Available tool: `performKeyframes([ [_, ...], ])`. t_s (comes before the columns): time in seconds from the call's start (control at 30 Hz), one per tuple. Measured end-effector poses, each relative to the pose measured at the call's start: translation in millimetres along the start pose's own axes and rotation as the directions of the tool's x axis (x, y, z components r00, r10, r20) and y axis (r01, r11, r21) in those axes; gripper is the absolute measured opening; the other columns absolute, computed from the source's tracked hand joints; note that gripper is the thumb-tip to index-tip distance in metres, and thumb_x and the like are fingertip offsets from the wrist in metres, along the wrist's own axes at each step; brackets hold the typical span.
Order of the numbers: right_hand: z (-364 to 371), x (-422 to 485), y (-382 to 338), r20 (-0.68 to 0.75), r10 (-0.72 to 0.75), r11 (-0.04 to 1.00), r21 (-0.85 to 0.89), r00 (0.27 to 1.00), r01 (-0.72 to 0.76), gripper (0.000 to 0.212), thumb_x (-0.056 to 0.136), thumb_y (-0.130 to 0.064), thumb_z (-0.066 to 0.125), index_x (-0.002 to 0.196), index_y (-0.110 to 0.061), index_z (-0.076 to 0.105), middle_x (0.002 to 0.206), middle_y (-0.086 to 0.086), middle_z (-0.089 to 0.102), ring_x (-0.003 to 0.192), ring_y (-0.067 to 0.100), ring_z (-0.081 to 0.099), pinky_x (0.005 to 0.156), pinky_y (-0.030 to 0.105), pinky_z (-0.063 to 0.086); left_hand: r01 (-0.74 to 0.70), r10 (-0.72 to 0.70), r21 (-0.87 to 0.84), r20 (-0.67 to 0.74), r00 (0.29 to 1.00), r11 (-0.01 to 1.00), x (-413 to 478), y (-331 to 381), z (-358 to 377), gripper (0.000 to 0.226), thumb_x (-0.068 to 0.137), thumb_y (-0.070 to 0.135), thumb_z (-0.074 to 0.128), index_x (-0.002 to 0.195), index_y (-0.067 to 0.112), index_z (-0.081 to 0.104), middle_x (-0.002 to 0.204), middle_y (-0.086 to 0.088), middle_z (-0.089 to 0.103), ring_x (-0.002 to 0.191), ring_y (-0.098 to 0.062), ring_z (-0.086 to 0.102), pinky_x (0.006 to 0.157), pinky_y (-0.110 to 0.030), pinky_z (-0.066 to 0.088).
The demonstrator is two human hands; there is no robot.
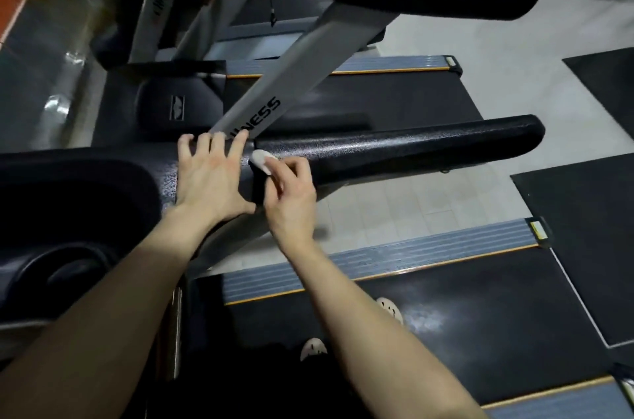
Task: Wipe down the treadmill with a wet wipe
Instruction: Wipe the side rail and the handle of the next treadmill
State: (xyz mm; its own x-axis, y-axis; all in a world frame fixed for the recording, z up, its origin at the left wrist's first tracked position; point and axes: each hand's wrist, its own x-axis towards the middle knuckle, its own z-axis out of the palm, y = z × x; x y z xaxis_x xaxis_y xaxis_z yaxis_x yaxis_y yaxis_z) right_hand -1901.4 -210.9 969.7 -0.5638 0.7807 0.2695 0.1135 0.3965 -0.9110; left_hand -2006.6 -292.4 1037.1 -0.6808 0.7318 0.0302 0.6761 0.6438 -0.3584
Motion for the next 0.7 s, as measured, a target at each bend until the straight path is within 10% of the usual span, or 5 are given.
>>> performKeyframes([
  [0.27, -135.2, 115.8, 63.1, -0.348, 0.249, 0.799, -0.454, 0.904, -0.395, 0.045, 0.087, -0.006, 0.050, 0.117, -0.018, 0.080, 0.119, 0.010, 0.056, 0.103, 0.036, 0.065, 0.101, 0.035, 0.048, 0.044, -0.045, 0.019, 0.063, 0.997, 0.999, 0.1, 4.6, -4.8, 0.153, 0.040, 0.099, 0.068, 0.159, 0.009, 0.031, 0.141, -0.006, 0.051, 0.127, -0.028, 0.047, 0.119, -0.052, 0.026],
  [0.37, -50.5, 97.0, 8.0, 0.041, 0.135, 0.797, -0.598, 0.990, -0.084, 0.038, 0.085, -0.007, 0.061, 0.116, -0.018, 0.080, 0.116, 0.009, 0.055, 0.104, 0.036, 0.060, 0.096, 0.041, 0.052, 0.045, -0.046, 0.013, 0.073, 0.996, 0.999, 0.0, 4.7, -5.3, 0.150, 0.041, 0.097, 0.069, 0.158, 0.010, 0.033, 0.141, -0.006, 0.051, 0.129, -0.027, 0.047, 0.121, -0.052, 0.025],
  [0.5, -13.8, 105.8, -34.5, 0.548, 0.019, 0.862, -0.433, 0.836, 0.264, 0.035, 0.083, -0.006, 0.062, 0.114, -0.011, 0.077, 0.114, 0.013, 0.058, 0.109, 0.038, 0.061, 0.096, 0.042, 0.052, 0.049, -0.048, -0.007, 0.078, 0.996, 0.999, -0.7, 4.2, -4.0, 0.149, 0.042, 0.094, 0.070, 0.158, 0.007, 0.033, 0.144, -0.006, 0.051, 0.132, -0.027, 0.048, 0.123, -0.053, 0.023],
  [0.7, -171.4, 193.7, 77.5, 0.408, 0.300, 0.577, -0.797, 0.862, 0.176, 0.046, 0.083, -0.013, 0.053, 0.116, -0.029, 0.081, 0.113, 0.014, 0.071, 0.107, 0.035, 0.061, 0.094, 0.037, 0.053, 0.084, -0.081, -0.022, 0.103, 0.991, 0.996, 0.7, 7.5, -7.8, 0.145, 0.040, 0.091, 0.071, 0.154, 0.008, 0.037, 0.138, -0.005, 0.052, 0.129, -0.027, 0.048, 0.123, -0.055, 0.022],
])
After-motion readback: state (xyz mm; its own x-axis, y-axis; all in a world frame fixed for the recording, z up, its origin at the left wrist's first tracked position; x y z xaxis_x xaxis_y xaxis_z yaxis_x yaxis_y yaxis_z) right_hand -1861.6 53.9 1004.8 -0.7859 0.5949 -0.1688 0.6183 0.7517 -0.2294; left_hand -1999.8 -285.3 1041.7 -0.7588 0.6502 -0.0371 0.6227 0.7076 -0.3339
